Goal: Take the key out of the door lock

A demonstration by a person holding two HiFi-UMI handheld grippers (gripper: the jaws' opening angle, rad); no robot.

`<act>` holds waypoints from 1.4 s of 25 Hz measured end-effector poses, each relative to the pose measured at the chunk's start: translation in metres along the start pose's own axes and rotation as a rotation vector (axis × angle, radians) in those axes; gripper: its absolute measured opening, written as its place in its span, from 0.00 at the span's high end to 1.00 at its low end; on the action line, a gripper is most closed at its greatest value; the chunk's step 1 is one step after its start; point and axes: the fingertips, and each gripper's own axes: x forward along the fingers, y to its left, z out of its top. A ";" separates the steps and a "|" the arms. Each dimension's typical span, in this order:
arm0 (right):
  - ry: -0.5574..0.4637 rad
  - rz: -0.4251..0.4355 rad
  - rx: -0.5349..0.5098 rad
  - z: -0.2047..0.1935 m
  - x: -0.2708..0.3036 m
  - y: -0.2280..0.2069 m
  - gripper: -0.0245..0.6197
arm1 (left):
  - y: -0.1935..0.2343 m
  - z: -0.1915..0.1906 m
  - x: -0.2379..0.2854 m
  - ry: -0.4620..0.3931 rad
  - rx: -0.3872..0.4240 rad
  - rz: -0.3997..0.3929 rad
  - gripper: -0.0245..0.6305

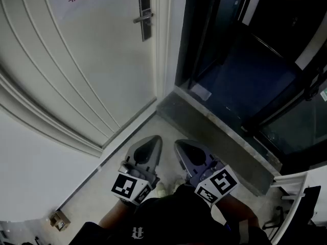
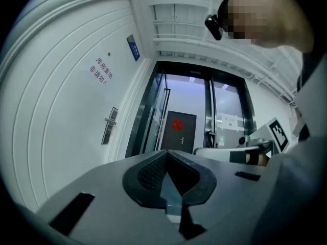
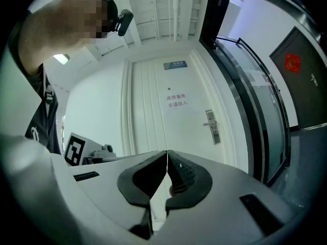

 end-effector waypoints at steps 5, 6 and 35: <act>-0.002 0.021 0.002 -0.001 0.025 -0.032 0.94 | 0.021 -0.004 0.033 0.007 0.001 0.017 0.95; -0.002 0.031 0.000 0.000 0.032 -0.039 0.94 | 0.026 -0.001 0.041 -0.005 0.009 0.021 0.95; -0.001 0.210 0.000 0.044 0.191 -0.233 0.94 | 0.145 0.030 0.244 -0.049 0.073 0.213 0.95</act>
